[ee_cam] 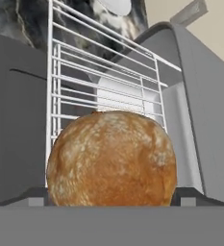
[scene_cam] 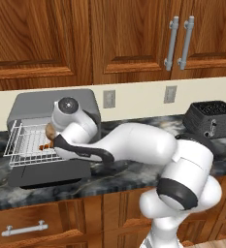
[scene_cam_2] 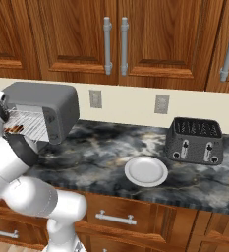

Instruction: Open the toaster oven door. Place the bread on the top rack in the toaster oven and place the chicken drumstick on the bottom rack.

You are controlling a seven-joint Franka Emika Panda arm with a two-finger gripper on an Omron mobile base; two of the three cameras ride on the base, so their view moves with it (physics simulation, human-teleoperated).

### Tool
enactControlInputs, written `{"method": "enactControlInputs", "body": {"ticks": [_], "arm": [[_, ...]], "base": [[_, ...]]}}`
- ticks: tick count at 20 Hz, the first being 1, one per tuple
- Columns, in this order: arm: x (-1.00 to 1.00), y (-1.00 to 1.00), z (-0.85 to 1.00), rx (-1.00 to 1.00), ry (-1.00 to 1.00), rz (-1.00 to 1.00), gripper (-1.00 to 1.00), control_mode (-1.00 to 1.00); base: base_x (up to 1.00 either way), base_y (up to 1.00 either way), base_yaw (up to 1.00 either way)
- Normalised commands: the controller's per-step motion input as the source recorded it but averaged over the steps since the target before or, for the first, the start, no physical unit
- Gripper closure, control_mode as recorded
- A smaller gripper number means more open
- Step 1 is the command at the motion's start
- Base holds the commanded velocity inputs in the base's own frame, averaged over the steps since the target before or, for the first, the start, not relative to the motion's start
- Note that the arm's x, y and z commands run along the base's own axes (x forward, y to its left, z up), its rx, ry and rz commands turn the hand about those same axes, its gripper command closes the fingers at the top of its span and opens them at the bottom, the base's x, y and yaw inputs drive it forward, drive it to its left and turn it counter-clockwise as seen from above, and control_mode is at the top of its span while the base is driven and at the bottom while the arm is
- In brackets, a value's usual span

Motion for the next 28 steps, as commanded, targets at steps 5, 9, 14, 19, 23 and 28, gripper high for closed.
{"method": "enactControlInputs", "body": {"ticks": [5, 9, 14, 19, 23, 28], "arm": [[0.13, 0.01, -0.20, -0.09, 0.00, 0.00, 1.00, -1.00], [0.17, 0.01, -0.19, -0.07, 0.00, 0.00, 1.00, -1.00], [0.15, 0.02, -0.22, -0.04, 0.00, 0.00, 1.00, -1.00], [0.15, 0.05, -0.23, -0.03, 0.01, 0.00, 1.00, -1.00], [0.20, 0.08, -0.27, -0.04, 0.03, 0.01, 1.00, -1.00], [0.16, 0.11, -0.26, -0.04, 0.02, 0.02, 1.00, -1.00]], "base": [[0.00, 0.00, 0.00], [0.00, 0.00, 0.00], [0.00, 0.00, 0.00], [0.00, 0.00, 0.00], [0.00, 0.00, 0.00], [0.00, 0.00, 0.00]]}}
